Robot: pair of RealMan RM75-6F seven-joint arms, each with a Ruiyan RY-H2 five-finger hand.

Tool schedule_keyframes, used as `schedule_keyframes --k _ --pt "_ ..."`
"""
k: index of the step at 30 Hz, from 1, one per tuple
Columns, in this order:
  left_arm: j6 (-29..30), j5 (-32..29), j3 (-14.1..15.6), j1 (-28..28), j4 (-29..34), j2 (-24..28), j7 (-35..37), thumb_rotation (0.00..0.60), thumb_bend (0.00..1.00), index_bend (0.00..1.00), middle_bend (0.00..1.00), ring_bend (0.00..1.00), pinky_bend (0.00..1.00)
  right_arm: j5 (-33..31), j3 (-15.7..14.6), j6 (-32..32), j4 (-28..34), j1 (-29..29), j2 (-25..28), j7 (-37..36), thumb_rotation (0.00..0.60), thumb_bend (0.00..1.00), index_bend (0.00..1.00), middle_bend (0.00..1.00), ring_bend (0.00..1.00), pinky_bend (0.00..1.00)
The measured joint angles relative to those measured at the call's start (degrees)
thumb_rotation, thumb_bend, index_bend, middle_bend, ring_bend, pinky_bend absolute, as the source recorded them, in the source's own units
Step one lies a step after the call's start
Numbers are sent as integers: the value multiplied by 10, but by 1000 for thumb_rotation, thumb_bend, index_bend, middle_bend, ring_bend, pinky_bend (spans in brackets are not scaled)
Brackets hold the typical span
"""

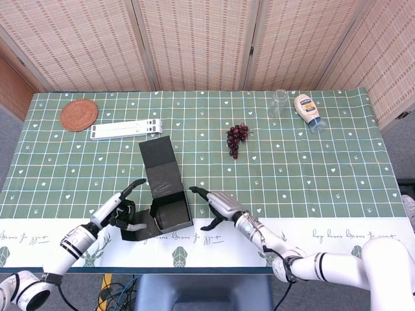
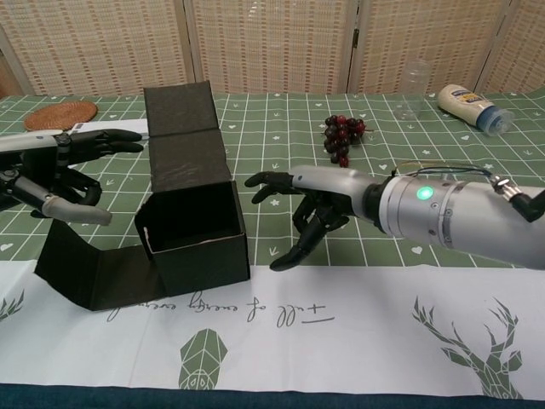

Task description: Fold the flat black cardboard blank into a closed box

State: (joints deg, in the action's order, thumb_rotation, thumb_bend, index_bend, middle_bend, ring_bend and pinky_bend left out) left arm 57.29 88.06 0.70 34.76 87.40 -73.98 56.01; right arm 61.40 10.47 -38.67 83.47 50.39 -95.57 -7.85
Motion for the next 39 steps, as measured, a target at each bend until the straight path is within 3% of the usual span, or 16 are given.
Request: schedule_keyframes --k 11,16,22,28,39 --pt "5 5 0 -3 -4 4 14 600 143 36 15 661 907 -24 17 -19 -38 2 -66 10 600 0 0 94 781 1000" --pt "10 7 1 -6 -7 7 19 600 143 36 15 662 907 -26 26 -27 -52 4 -86 15 600 14 0 154 781 1000" --pt "22 4 -4 -11 -9 10 17 600 143 44 15 662 907 -31 30 -42 -76 8 -114 40 600 150 152 299 818 1000" --pt "38 -5 -12 -20 -13 16 5 600 143 50 15 662 907 -38 44 -61 -87 -2 -127 36 600 276 307 377 847 1000" --pt "87 -27 -35 -45 -46 10 -71 600 143 56 15 663 907 -36 77 -80 -37 -49 -81 -47 600 386 336 406 857 1000"
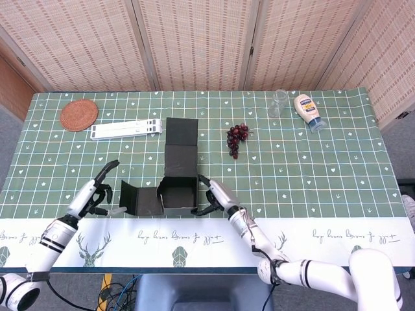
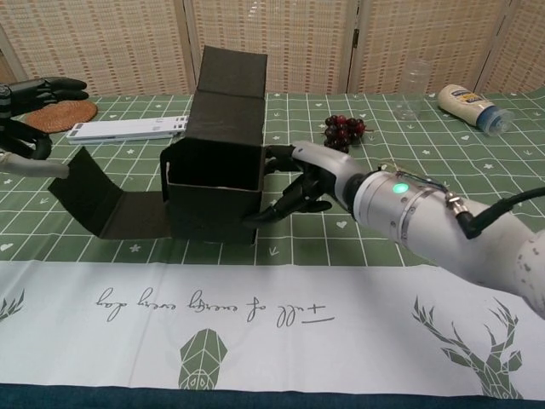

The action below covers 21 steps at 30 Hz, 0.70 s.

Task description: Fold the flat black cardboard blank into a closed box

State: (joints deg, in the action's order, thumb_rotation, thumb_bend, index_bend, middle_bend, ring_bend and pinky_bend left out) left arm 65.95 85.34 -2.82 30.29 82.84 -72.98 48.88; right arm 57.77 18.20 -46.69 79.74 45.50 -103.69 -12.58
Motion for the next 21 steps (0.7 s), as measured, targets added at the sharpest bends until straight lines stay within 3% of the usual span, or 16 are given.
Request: schedule_keyframes --k 13,21 --pt "81 -4 -25 -31 -109 -72 -80 600 143 51 15 661 906 41 24 -3 64 -62 59 -159 600 408 337 413 857 1000" --pt "97 24 -30 -17 -144 -134 -89 600 143 49 15 661 906 66 18 13 76 -70 65 -196 600 407 336 419 857 1000"
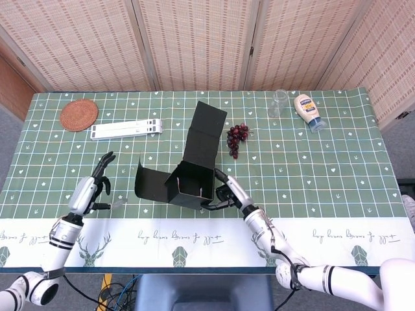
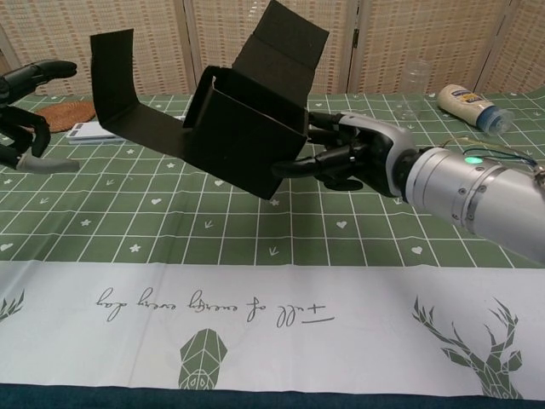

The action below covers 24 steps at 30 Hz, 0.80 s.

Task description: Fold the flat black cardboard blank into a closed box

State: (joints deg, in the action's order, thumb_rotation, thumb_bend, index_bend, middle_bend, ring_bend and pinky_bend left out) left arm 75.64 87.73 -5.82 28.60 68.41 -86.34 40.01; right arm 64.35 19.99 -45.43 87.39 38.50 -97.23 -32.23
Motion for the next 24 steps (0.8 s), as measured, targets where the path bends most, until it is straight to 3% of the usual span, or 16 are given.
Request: schedule_keyframes --k 8,24 --pt "23 26 -7 20 -20 -46 11 600 143 49 15 661 906 -1 -11 3 -3 1 -8 6 600 407 336 419 857 1000" --pt "28 47 -5 38 17 -46 12 600 143 48 15 659 905 -12 -21 12 -11 13 -22 43 600 407 336 419 857 1000"
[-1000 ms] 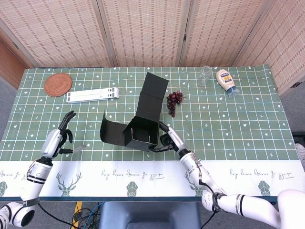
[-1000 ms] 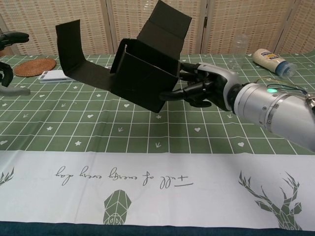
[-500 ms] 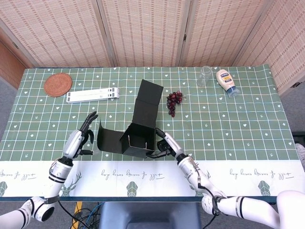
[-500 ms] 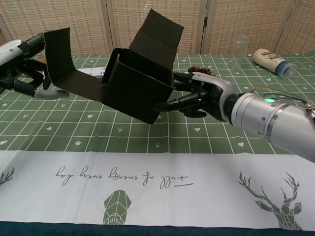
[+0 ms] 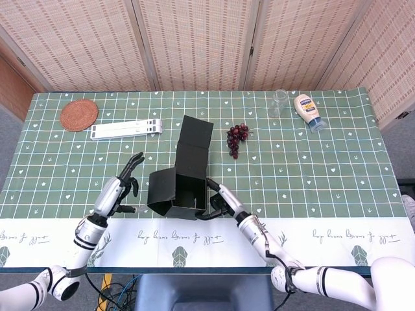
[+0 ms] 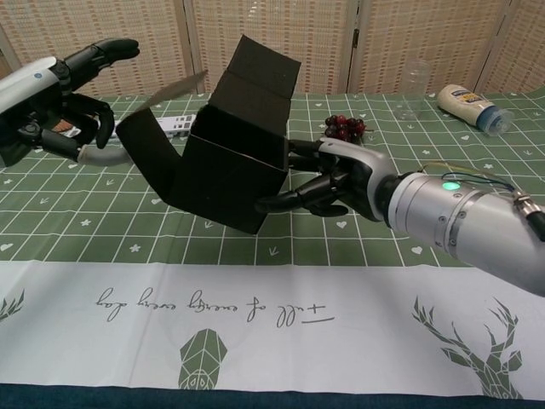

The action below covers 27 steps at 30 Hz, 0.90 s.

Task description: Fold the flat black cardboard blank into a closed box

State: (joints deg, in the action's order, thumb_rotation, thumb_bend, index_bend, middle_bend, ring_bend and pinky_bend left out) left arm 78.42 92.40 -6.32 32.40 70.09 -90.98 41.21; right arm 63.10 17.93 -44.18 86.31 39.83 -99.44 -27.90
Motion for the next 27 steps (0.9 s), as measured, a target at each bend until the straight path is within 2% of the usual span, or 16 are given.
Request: schedule_keyframes --k 5,10,19,27 --pt "-3 7 6 5 -8 -8 -7 600 143 57 15 658 905 -15 -3 4 -2 9 -5 33 600 407 337 419 857 1000" --pt "1 18 16 7 -34 -24 -9 600 143 120 27 660 905 -39 -5 4 -2 18 -11 70 600 407 337 422 857 1000" --pt "13 51 45 14 -115 -68 -1 600 143 224 117 672 905 -90 -11 5 -11 37 -26 140 600 407 337 424 857 1000" --pt "33 82 68 24 -213 -109 5 600 143 304 191 684 905 -115 -19 8 -27 51 -38 184 600 407 336 424 857 1000"
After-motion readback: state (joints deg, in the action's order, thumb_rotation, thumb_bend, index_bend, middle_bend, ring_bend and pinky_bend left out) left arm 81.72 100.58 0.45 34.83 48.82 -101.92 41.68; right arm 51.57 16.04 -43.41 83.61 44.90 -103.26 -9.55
